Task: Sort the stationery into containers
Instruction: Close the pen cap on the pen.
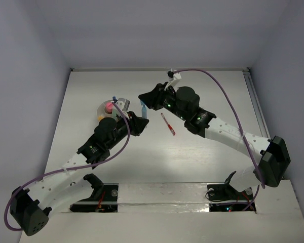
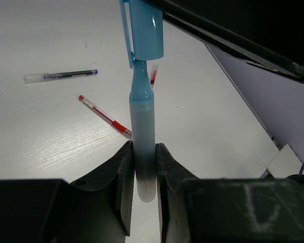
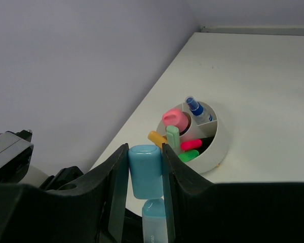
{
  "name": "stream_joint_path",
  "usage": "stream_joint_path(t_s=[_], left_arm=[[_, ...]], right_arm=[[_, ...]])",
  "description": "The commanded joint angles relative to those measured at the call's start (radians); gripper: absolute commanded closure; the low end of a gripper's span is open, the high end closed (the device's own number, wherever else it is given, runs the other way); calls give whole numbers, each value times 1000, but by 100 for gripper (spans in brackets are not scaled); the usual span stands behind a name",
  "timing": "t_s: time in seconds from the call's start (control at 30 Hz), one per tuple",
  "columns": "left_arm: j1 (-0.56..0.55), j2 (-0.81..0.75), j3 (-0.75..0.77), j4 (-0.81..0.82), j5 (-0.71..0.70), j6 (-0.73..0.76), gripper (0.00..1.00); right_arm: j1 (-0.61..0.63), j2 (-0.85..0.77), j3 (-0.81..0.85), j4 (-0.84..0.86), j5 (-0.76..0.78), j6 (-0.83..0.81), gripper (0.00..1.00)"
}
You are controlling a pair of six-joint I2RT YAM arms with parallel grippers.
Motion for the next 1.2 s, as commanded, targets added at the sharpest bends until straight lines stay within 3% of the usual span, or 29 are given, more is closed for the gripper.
stream_joint_path(t_s=[0.0, 0.6, 1.17], left_arm=[[-5, -19, 30, 50, 8, 1, 100], [-5, -42, 51, 61, -112, 2, 100], [-5, -48, 82, 64, -127, 25, 100]], right_arm=[[13, 5, 6, 59, -1, 4, 98], [31, 0, -34, 70, 10, 7, 98], [74, -14, -104, 85, 0, 15, 99]])
